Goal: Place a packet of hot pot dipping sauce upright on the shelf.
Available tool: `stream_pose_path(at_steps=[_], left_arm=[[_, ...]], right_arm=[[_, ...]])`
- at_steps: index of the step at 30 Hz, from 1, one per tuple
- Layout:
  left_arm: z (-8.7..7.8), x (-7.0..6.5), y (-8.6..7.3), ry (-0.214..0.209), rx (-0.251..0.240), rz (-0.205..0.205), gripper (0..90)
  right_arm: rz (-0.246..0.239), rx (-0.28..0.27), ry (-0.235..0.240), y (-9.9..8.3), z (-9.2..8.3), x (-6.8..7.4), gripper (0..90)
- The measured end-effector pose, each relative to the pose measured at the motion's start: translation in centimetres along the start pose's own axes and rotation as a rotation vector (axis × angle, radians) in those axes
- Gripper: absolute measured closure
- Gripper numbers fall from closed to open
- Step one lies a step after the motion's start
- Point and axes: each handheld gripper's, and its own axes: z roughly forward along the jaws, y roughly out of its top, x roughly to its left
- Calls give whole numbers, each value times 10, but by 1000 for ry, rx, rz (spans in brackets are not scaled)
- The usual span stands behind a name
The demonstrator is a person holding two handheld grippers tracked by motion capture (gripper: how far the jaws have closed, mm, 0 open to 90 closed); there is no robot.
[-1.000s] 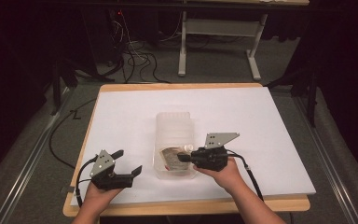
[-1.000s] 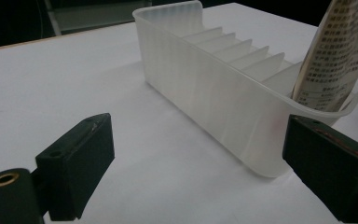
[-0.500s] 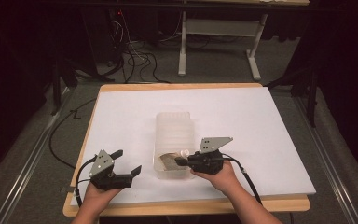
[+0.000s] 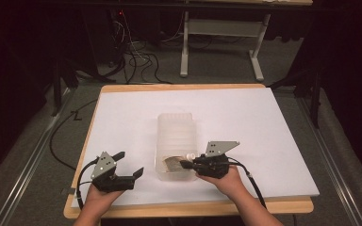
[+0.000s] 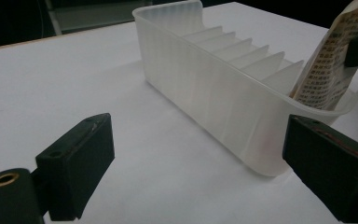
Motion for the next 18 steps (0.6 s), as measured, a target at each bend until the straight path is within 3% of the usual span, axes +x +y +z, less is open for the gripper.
stream_pose_path(at_steps=[8,13,18], left_arm=[[1,0,0,-2,3,1,96],[0,0,0,0,2,2,96],[-1,1,0,1,1,2,96]], right_arm=[[5,-9,3,0,-2,-1,809],[17,-26,-8,2,-4,1,677],[-1,-59,-36,5,-10,5,529]])
